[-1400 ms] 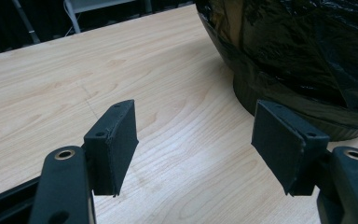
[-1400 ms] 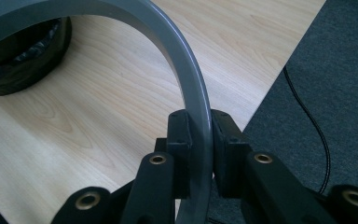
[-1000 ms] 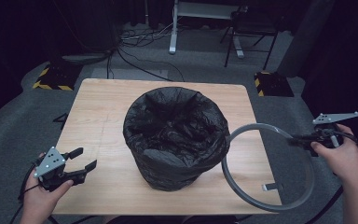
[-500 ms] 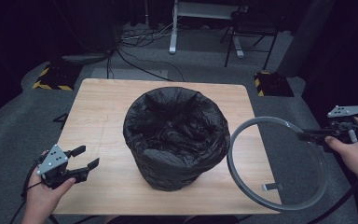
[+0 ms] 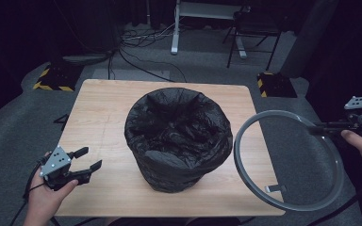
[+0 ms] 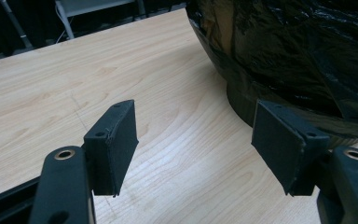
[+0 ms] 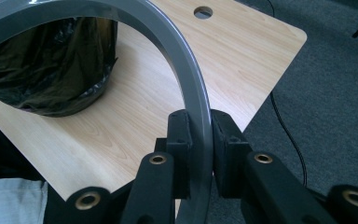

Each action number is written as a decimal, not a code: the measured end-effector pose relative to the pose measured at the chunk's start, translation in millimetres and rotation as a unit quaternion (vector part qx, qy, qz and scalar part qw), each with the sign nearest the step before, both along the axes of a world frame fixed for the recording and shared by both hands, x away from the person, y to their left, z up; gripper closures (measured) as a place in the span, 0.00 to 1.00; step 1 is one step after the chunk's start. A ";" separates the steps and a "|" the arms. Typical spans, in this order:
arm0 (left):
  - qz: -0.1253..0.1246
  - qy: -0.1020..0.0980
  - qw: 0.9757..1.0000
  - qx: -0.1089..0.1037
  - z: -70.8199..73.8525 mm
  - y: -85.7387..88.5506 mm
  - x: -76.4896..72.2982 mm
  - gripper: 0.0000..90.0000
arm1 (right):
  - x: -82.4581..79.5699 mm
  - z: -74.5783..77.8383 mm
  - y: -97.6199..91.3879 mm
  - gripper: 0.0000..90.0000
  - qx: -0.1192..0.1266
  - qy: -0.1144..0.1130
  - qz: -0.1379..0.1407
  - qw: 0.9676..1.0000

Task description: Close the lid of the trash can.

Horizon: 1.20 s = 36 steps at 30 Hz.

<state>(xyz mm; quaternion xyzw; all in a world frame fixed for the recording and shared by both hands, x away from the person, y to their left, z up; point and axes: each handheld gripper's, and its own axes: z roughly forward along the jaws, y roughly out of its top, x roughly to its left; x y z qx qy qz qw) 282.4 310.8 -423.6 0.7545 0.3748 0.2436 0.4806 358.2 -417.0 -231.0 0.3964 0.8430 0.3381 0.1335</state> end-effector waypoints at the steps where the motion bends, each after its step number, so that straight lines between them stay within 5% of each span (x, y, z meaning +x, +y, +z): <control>1: 0.000 0.001 1.000 0.000 0.1 0.3 -0.2 0.35 | -0.3 2.7 0.3 0.88 0.000 -0.001 0.000 1.000; 17: 0.002 0.002 1.000 0.000 0.4 -0.3 -2.4 0.35 | 10.1 37.7 21.6 0.88 0.014 -0.022 0.018 0.999; 36: 0.021 -0.001 1.000 -0.001 2.4 9.6 -16.3 0.35 | 48.4 62.1 115.9 0.88 0.017 -0.029 0.094 0.995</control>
